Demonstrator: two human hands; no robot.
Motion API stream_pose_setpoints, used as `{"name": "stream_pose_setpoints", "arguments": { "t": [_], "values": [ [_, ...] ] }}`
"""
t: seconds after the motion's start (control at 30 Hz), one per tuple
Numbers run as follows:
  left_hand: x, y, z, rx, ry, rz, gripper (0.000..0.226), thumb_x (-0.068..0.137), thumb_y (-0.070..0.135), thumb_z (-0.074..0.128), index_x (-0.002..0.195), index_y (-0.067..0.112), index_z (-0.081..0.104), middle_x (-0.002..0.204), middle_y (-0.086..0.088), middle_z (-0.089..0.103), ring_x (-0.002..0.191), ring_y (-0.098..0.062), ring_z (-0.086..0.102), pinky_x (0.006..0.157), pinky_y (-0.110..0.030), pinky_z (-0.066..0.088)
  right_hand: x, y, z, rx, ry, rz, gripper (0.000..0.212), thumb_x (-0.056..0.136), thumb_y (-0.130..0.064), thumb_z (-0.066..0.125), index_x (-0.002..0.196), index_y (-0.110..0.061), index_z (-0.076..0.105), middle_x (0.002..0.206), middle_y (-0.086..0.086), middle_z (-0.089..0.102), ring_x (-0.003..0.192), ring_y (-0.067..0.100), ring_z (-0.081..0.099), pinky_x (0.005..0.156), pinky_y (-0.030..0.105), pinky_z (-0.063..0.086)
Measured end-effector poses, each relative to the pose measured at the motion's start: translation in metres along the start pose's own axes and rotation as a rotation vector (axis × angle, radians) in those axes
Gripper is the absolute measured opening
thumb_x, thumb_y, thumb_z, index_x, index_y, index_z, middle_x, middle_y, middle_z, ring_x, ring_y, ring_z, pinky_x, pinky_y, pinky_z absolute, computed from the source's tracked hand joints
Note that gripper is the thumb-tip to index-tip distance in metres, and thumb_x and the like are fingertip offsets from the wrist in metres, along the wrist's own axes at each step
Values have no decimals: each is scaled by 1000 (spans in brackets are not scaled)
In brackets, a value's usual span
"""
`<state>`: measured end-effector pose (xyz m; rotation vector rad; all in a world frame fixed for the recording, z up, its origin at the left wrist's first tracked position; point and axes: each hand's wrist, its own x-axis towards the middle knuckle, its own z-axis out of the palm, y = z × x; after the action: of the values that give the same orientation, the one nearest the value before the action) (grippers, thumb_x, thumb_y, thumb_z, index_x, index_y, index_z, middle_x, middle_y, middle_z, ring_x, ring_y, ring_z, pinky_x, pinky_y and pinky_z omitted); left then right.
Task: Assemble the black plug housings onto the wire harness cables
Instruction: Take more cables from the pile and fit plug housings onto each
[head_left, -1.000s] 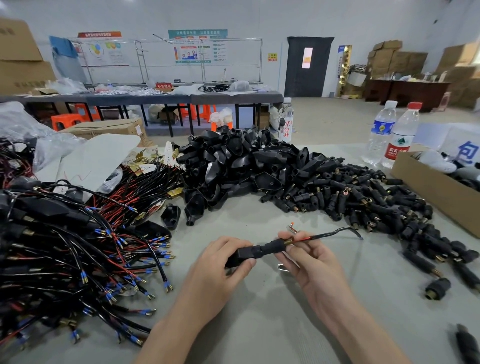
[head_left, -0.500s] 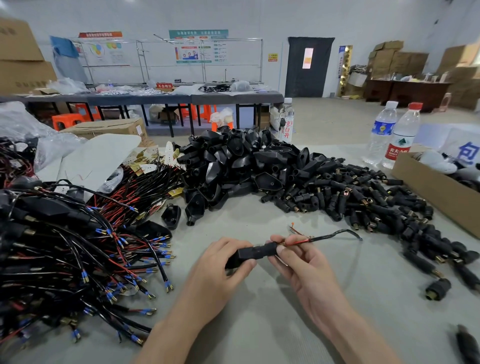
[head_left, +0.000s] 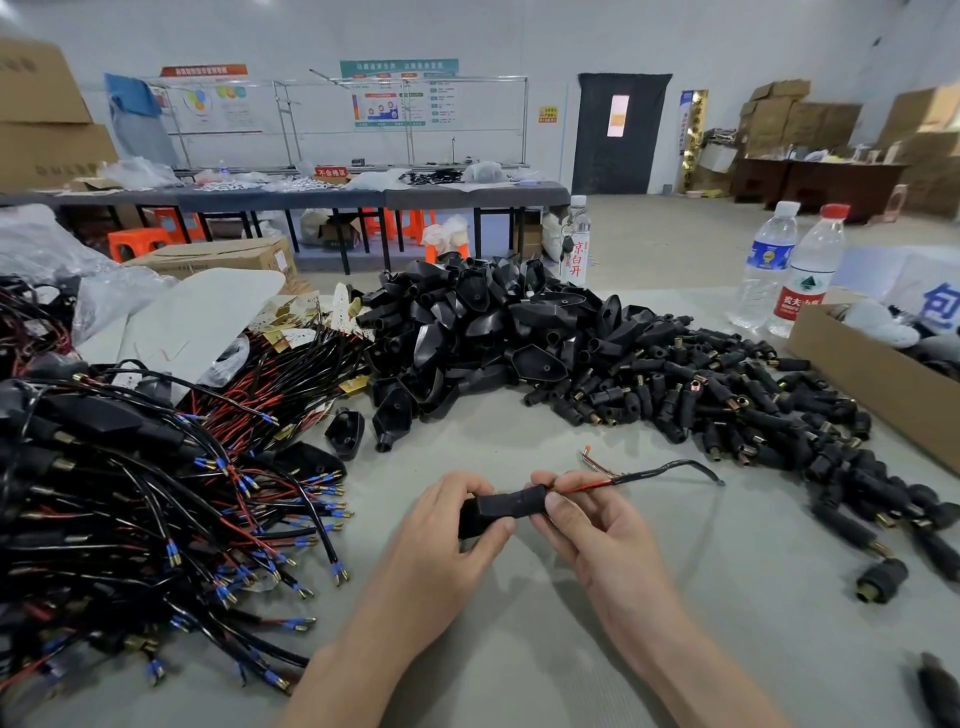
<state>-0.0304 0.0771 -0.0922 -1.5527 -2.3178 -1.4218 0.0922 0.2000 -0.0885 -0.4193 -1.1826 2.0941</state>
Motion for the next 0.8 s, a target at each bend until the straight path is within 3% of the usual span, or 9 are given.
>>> {"name": "stream_pose_setpoints", "arguments": {
  "t": [0.17, 0.27, 0.4, 0.63, 0.8],
  "values": [
    [0, 3, 2, 53, 21, 47, 17, 90, 42, 62, 93, 38, 46, 98, 17, 57, 93, -9, 55, 79, -36, 48, 0, -3, 1, -58, 68, -61, 15, 95, -9, 56, 101, -7, 70, 107, 6, 75, 104, 15, 71, 79, 18, 56],
    [1, 4, 3, 105, 54, 72, 18, 88, 49, 57, 91, 38, 44, 101, 18, 57, 94, -9, 55, 77, -37, 49, 0, -5, -1, -142, 180, -62, 16, 92, -16, 63, 93, -20, 79, 91, -4, 77, 90, 10, 73, 75, 15, 55],
    [0, 4, 4, 147, 84, 91, 18, 87, 52, 56, 91, 39, 44, 103, 22, 56, 94, -7, 54, 76, -34, 50, -1, -8, -3, -186, 246, -112, 14, 82, -26, 70, 90, -31, 80, 91, -8, 77, 82, 8, 72, 71, 15, 55],
    [0, 3, 4, 144, 71, 96, 19, 89, 53, 55, 91, 39, 44, 109, 24, 52, 109, -3, 54, 80, -35, 53, 0, -8, -4, -193, 290, -125, 16, 91, -15, 66, 87, -21, 80, 86, 1, 77, 73, 11, 72, 64, 17, 56],
    [0, 4, 4, 163, 74, 104, 20, 89, 49, 58, 89, 41, 40, 109, 24, 52, 105, -3, 55, 78, -32, 53, -1, -7, -2, -189, 311, -144, 18, 93, -13, 64, 87, -20, 79, 88, 1, 77, 77, 13, 74, 63, 18, 56]
  ]
}}
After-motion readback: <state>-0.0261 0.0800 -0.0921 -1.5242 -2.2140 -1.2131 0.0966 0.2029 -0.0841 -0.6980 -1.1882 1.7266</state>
